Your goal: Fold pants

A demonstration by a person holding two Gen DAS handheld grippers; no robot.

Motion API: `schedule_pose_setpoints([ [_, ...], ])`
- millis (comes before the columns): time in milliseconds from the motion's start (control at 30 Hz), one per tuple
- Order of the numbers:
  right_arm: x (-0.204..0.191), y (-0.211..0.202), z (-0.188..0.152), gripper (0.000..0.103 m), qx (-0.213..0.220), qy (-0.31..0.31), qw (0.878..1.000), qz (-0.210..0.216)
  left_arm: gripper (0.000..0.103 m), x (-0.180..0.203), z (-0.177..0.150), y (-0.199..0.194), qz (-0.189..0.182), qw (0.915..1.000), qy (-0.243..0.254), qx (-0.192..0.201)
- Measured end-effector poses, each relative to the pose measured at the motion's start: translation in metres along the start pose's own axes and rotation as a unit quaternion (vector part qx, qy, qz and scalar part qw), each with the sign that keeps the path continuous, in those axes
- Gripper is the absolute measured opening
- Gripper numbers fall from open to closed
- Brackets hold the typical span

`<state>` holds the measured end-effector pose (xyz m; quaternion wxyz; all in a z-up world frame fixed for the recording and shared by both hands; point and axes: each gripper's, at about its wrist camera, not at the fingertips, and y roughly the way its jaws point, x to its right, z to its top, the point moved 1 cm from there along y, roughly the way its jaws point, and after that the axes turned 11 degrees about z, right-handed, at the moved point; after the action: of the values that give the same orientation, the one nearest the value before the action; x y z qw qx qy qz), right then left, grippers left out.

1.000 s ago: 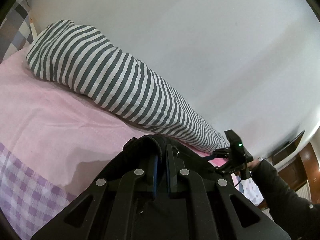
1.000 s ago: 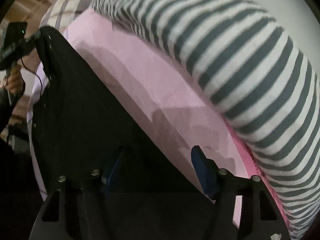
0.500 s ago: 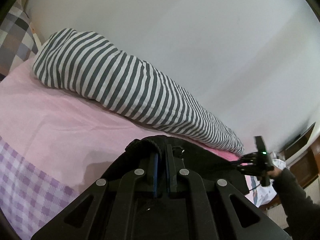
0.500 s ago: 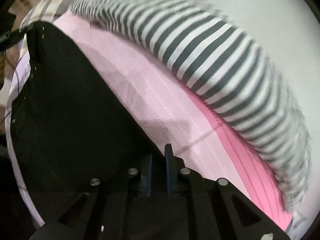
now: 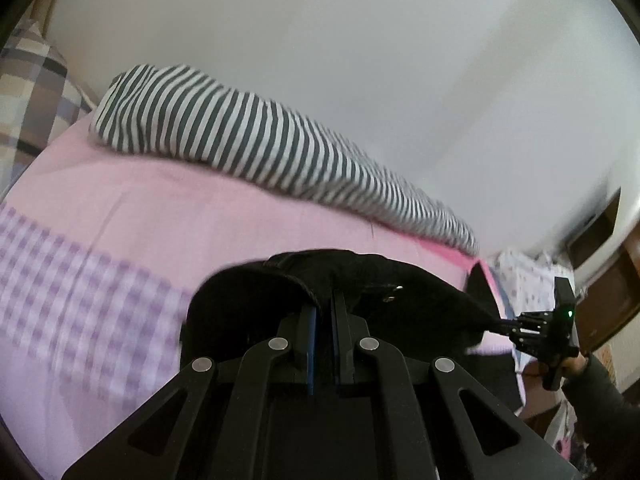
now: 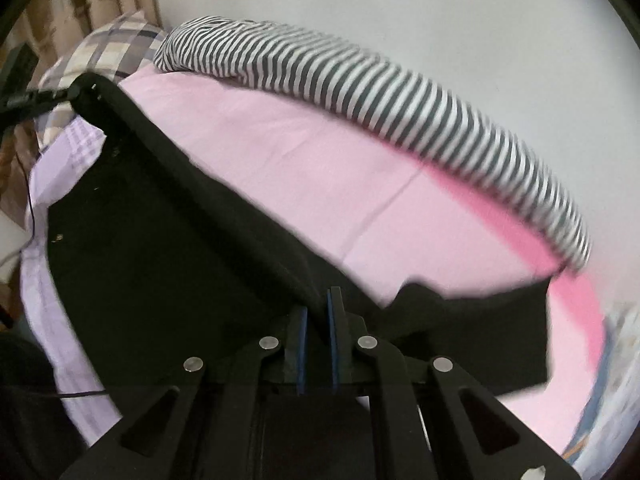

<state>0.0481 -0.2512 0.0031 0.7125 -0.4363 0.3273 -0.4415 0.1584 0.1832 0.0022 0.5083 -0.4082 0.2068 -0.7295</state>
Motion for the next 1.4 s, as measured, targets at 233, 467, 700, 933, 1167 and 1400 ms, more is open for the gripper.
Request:
schedule_pose_setpoints([
  [233, -0.023, 0.019, -0.059, 0.007, -0.003, 0.053, 0.998, 0.024, 0.008, -0.005, -0.071, -0.006, 0.034, 0.9972, 0.012, -0.065],
  [467, -0.025, 0.036, -0.083, 0.007, -0.003, 0.094, 0.995, 0.026, 0.011, -0.013, -0.129, 0.014, 0.082, 0.9864, 0.011, -0.142],
  [700, -0.029, 0.019, -0.092, 0.018, 0.038, 0.131, 0.991, 0.016, 0.017, -0.015, -0.140, 0.016, 0.097, 0.9796, -0.031, -0.173],
  [933, -0.039, -0.013, -0.114, 0.047, 0.089, 0.177, 0.979, 0.045, 0.046, -0.024, -0.139, -0.017, 0.076, 0.9802, -0.102, -0.152],
  [1167, -0.034, -0.027, -0.146, 0.047, 0.139, 0.277, 0.945, 0.103, 0.050, -0.022, -0.155, -0.020, 0.012, 0.9666, -0.202, -0.157],
  [1400, -0.026, -0.017, -0.158, 0.047, 0.156, 0.329, 0.924, 0.119, 0.050, -0.015, -0.153, 0.005, 0.021, 0.9605, -0.234, -0.149],
])
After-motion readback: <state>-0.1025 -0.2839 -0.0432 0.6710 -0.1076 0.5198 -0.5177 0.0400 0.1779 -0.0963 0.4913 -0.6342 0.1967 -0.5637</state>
